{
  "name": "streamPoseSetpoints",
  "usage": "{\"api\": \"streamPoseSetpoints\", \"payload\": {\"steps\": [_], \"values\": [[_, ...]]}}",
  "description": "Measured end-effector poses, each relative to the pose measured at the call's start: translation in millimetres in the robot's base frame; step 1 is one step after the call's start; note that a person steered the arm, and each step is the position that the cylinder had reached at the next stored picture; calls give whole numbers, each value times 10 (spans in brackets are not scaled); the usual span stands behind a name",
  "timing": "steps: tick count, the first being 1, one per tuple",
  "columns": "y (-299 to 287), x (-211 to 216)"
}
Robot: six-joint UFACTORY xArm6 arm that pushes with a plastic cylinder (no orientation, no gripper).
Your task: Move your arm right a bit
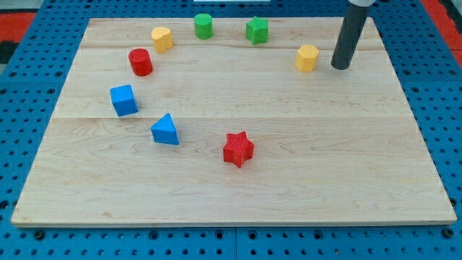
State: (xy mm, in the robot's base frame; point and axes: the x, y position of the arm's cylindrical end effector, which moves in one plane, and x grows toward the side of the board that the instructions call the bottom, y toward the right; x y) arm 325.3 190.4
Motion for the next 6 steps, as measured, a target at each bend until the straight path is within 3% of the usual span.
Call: {"api": "streamPoseSetpoints", "payload": {"steps": [6], "values": [[124,-5]]}}
